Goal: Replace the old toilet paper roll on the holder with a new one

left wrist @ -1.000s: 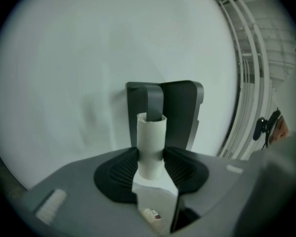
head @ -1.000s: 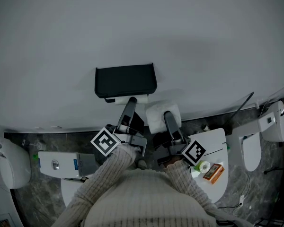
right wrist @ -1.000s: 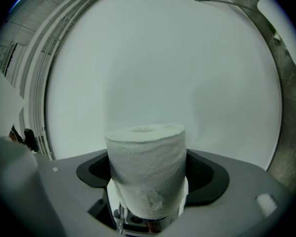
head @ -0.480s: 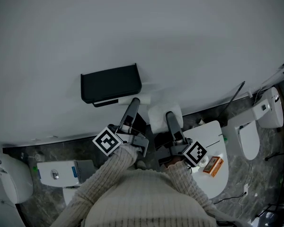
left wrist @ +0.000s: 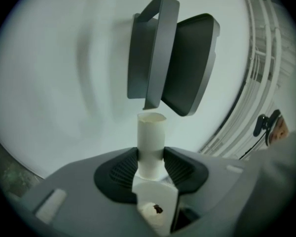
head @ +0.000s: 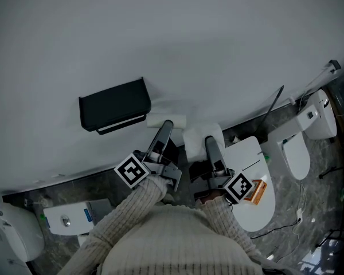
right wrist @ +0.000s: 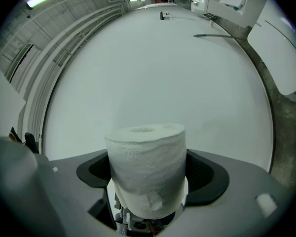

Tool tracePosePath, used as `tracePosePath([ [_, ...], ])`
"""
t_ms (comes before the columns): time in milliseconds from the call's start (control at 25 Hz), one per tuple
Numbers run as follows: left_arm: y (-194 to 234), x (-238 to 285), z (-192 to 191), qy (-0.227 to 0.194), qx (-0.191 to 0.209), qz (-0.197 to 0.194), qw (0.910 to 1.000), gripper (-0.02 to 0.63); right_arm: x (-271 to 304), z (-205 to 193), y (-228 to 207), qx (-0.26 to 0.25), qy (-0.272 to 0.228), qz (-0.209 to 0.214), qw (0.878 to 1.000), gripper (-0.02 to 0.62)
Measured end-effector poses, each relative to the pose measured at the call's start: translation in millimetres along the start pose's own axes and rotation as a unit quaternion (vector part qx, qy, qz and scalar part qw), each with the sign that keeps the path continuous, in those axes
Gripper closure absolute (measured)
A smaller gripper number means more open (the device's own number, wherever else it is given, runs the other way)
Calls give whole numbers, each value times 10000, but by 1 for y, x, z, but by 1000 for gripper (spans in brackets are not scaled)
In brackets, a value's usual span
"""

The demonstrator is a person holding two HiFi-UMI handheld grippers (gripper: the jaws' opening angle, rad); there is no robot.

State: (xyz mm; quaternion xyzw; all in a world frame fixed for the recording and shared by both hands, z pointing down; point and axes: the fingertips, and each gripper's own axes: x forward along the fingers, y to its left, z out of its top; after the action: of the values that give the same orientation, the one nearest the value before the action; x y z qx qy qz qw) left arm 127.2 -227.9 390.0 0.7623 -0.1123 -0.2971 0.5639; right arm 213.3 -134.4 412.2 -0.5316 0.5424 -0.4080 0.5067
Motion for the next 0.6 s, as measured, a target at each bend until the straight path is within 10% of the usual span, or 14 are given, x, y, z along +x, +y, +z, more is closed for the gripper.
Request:
tracePosePath([
  [600,4,-19,-18,1,-82,209,9997,446,-11,27,7,-18,-309,78,9995,169],
])
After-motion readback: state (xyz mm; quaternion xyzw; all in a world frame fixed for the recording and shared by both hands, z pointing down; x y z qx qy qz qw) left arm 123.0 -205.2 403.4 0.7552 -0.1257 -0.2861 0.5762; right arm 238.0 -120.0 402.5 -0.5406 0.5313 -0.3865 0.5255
